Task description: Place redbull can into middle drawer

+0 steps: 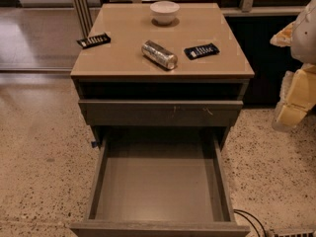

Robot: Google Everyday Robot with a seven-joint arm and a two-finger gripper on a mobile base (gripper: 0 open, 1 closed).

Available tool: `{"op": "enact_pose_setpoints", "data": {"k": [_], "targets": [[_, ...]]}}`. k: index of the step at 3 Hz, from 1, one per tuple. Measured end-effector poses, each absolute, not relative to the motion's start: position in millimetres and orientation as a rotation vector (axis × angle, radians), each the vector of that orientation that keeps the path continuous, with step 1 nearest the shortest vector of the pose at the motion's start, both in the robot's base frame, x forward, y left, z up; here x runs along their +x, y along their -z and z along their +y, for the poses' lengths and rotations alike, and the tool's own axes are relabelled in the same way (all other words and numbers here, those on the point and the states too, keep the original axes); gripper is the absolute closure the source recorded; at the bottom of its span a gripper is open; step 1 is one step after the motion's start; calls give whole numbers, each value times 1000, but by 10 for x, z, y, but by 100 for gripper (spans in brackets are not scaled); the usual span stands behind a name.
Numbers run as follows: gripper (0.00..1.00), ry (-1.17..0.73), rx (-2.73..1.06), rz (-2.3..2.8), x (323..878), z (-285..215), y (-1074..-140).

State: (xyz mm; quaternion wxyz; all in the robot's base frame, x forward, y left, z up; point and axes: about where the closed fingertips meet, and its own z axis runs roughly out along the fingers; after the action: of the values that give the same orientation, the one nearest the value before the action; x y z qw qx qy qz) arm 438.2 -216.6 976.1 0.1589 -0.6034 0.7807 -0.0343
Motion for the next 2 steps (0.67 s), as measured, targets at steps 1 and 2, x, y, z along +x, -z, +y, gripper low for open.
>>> {"op": "enact_pose_setpoints", "data": {"k": [1,2], "targets": [[0,99,-1729,2222,4395,-2143,-9771],[0,80,-1781,2175,4523,-1989,-9722]]}}
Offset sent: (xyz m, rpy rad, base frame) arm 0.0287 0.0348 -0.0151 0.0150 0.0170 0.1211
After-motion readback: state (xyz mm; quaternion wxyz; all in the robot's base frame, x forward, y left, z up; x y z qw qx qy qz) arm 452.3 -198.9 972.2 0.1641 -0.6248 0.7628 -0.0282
